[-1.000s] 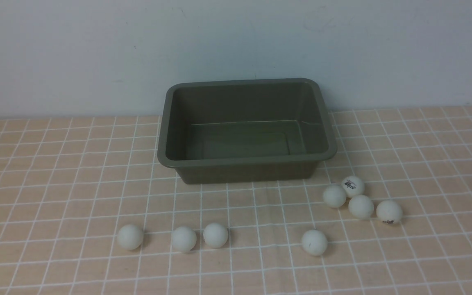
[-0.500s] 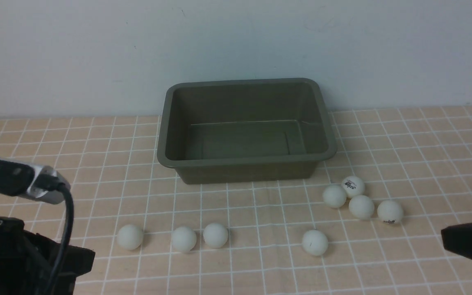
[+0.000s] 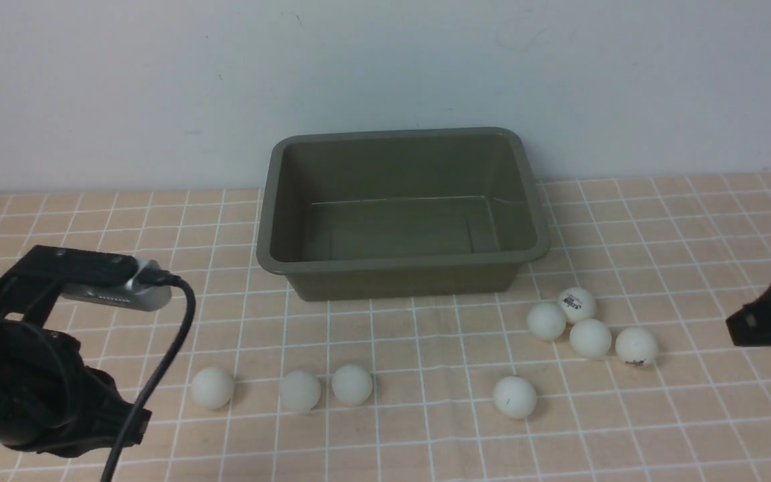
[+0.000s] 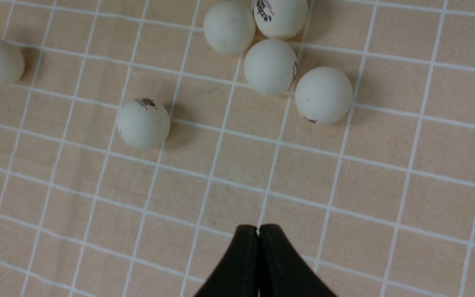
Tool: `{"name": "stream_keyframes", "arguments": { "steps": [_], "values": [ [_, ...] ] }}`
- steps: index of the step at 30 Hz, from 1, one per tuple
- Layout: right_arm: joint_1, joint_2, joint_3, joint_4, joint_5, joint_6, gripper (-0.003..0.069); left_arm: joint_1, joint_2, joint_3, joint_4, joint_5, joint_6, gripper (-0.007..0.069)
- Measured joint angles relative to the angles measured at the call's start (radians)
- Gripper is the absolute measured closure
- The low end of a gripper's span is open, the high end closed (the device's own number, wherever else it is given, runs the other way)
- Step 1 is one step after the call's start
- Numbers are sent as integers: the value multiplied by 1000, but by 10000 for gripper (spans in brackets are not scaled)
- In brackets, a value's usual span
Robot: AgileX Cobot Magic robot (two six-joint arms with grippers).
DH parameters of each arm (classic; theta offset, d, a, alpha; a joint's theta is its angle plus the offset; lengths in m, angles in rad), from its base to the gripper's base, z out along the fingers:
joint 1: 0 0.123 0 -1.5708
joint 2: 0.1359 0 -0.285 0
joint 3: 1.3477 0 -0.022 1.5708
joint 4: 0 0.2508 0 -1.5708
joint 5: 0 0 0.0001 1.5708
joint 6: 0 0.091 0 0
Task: Put the table tennis balls into the box on the light coffee tablecloth.
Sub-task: 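Reach for and grasp a ping pong ball on the table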
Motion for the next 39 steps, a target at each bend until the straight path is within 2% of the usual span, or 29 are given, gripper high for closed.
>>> {"name": "stream_keyframes", "arguments": {
  "steps": [5, 9, 14, 18, 23, 26, 28, 31, 34, 39],
  "values": [
    [40, 62, -20, -25, 23, 0, 675, -115, 99, -69, 90, 31, -64, 679],
    [175, 93, -20, -60, 36, 0, 675, -187, 156, -119, 124, 63, -79, 680],
    [289, 93, -20, -95, -2, 0, 675, -201, 162, -133, 173, 75, -107, 680],
    [301, 93, -20, -129, -41, 1, 675, -201, 162, -133, 248, 71, -165, 680],
    [301, 93, -20, -274, -74, 4, 675, -201, 162, -133, 334, 41, -254, 680],
    [301, 93, -20, -377, -107, 103, 675, -201, 162, -133, 388, 18, -330, 680],
    [296, 102, -20, -428, -140, 262, 675, -201, 162, -133, 418, 1, -387, 680],
    [276, 132, -20, -488, -196, 437, 673, -198, 162, -133, 432, -36, -485, 680],
    [260, 181, -20, -509, -236, 511, 670, -180, 162, -133, 431, -65, -554, 680],
    [255, 286, -21, -539, -259, 528, 651, -112, 163, -133, 405, -131, -611, 679]
  ]
}}
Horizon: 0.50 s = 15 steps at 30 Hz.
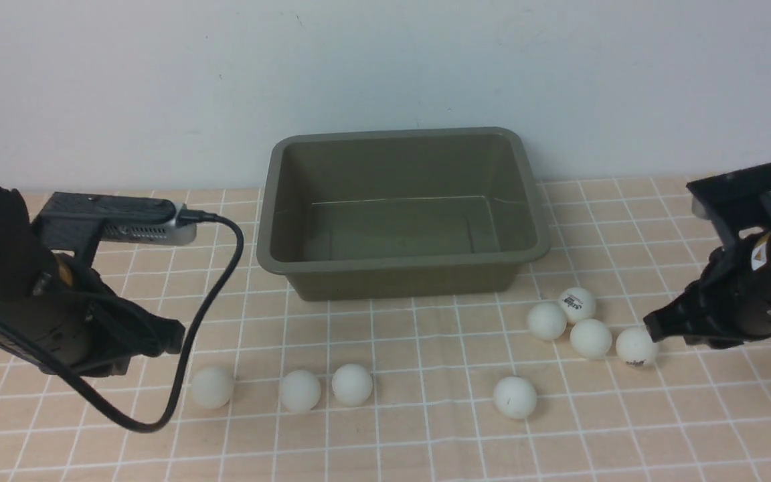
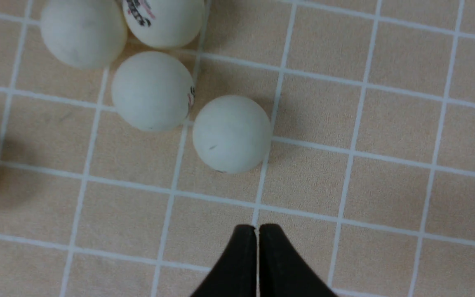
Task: Put the table tennis balls into the box on the light coffee tablecloth.
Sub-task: 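Reach for and grasp a ping pong ball on the table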
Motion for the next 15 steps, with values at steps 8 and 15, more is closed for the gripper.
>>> {"name": "stream_keyframes", "arguments": {
  "steps": [8, 15],
  "values": [
    [-14, 22, -1, 19, -75, 11, 611, 77, 2, 0, -157, -31, 94, 679],
    [-24, 40, -2, 58, -78, -24, 463, 139, 4, 0, -414, -64, 270, 679]
  ]
}}
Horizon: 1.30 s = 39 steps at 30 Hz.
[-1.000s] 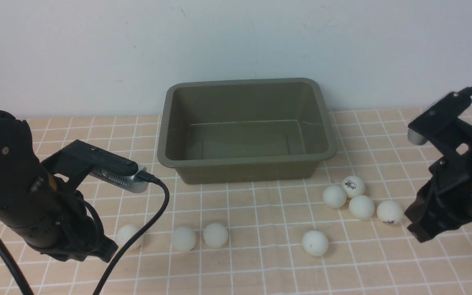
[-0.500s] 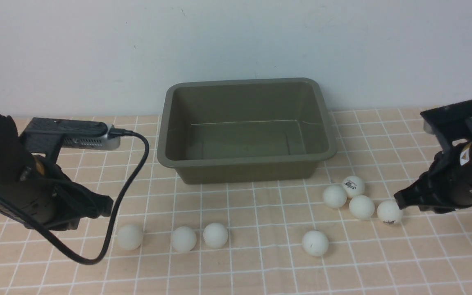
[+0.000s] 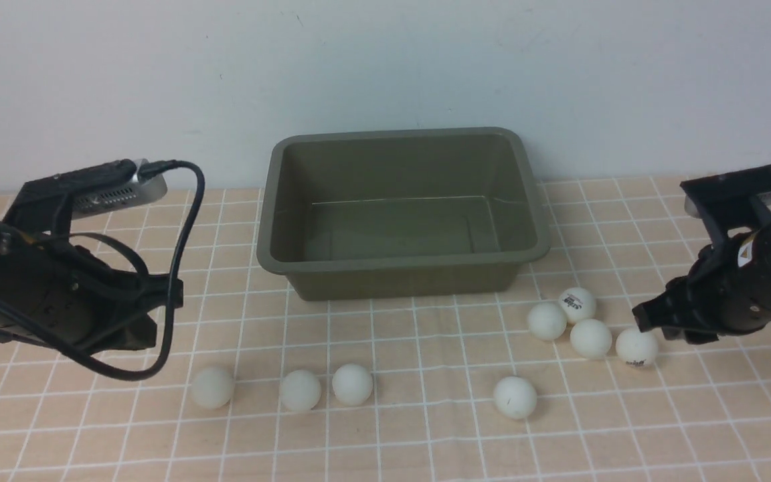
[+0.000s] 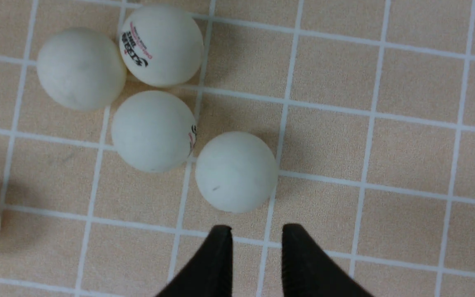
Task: Put the table tennis balls into the box on the light coffee tablecloth.
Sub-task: 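Reach for and grasp a ping pong ball on the table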
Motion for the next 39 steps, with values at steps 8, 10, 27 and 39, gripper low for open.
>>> {"name": "stream_keyframes", "arguments": {
  "steps": [8, 10, 27, 39],
  "values": [
    [-12, 76, -75, 27, -1, -13, 274, 43, 6, 24, -49, -9, 155, 679],
    [-12, 99, -101, 37, 5, -20, 261, 43, 10, 31, -49, -10, 159, 679],
    [-12, 250, -194, 69, 72, -61, 255, 44, 75, 43, -14, -9, 168, 679],
    [-12, 291, -194, 76, 95, -76, 293, 44, 76, 43, -11, -9, 169, 679]
  ]
}}
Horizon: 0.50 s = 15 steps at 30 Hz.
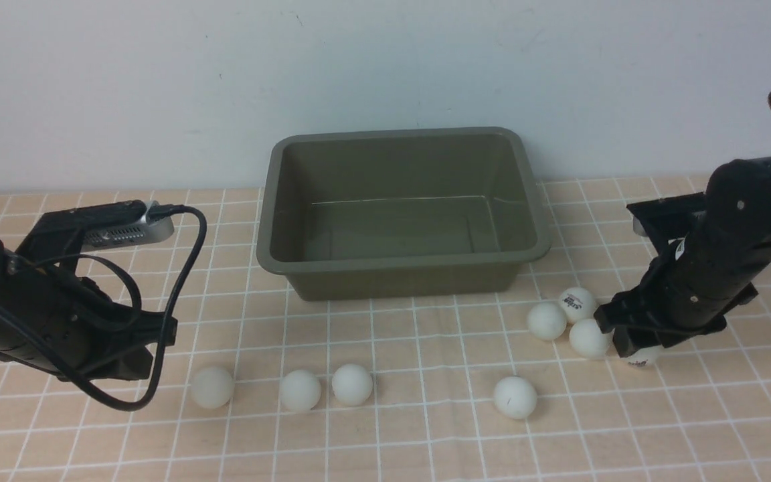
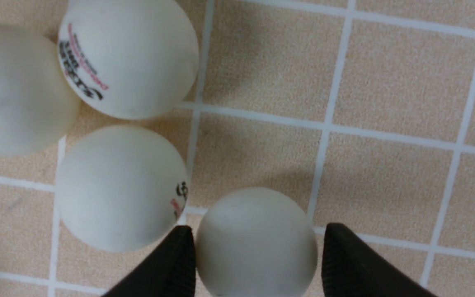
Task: Put the table tennis balls into the box on the light coffee tablecloth.
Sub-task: 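Reach for and grasp a ping pong ball on the table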
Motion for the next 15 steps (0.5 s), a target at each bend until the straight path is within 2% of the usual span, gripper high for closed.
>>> {"name": "stream_keyframes", "arguments": {
  "steps": [2, 8, 15],
  "values": [
    [0, 0, 0, 0, 6, -1, 319, 0, 0, 0, 0, 0, 1, 679],
    [0, 0, -37, -20, 78, -1, 319, 0, 0, 0, 0, 0, 1, 679],
    [0, 1, -261, -70, 222, 44, 319, 0, 0, 0, 1, 0, 1, 679]
  ]
}}
